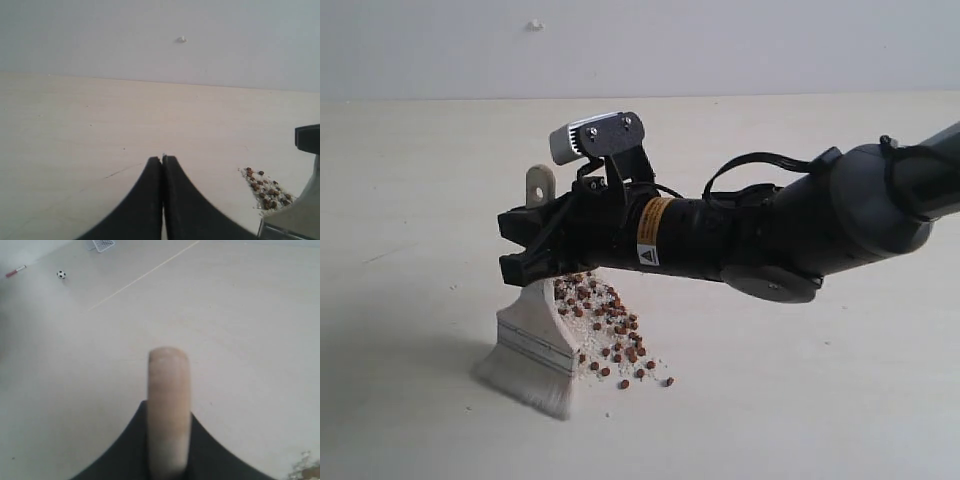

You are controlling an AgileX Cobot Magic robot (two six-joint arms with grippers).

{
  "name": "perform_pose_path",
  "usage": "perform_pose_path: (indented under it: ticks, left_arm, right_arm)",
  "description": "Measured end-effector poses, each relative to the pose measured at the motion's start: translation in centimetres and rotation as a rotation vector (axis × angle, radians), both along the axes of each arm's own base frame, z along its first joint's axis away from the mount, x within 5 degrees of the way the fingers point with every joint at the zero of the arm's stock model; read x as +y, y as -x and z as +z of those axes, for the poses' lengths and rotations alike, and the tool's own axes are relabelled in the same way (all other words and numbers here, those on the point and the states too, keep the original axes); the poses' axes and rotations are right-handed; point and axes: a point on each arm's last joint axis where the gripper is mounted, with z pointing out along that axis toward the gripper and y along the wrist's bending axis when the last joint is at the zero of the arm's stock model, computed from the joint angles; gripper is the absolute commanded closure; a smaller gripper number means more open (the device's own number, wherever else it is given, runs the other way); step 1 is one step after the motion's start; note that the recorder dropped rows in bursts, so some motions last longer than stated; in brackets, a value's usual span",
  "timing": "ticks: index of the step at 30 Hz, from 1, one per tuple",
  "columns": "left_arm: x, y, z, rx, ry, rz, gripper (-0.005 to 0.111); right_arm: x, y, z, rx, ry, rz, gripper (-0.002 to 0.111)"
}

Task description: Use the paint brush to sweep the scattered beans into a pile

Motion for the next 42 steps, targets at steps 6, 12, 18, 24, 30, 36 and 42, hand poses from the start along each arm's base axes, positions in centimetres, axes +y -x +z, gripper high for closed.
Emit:
perform_pose_path:
  ticks: [6, 12, 18, 24, 30, 36, 42]
  left_arm:
    - [0.0, 0.0, 0.0, 0.0, 0.0, 0.0, 0.107]
    - [0.0, 0.0, 0.0, 0.0, 0.0, 0.0, 0.107]
    - [0.0, 0.0, 0.0, 0.0, 0.0, 0.0, 0.107]
    - [0.0, 0.0, 0.0, 0.0, 0.0, 0.0, 0.107]
    - [0.0, 0.0, 0.0, 0.0, 0.0, 0.0, 0.107]
    - [0.0, 0.0, 0.0, 0.0, 0.0, 0.0, 0.107]
    - [0.0, 0.0, 0.0, 0.0, 0.0, 0.0, 0.107]
  right_arm:
    - [-0.1, -1.9, 0.6, -0.034, 0.078, -0.044, 0.108]
    - [-1.2, -3.6, 1.0, -0.055, 0.102, -0.096, 0.108]
    - [-1.4, -3.8, 1.1, -0.05, 0.098, -0.104, 0.108]
    - [-1.6, -3.5, 3.1, -0.062, 0.073, -0.107, 0.108]
    - [-1.9, -1.7, 7.2, -0.095, 0.045, 0.015, 0.108]
    - [-2.4, 1.0, 9.4, -0.132, 0.13, 0.239, 0.108]
    - [-3.8, 3.2, 9.0, -0.15, 0.136, 0.645, 0.108]
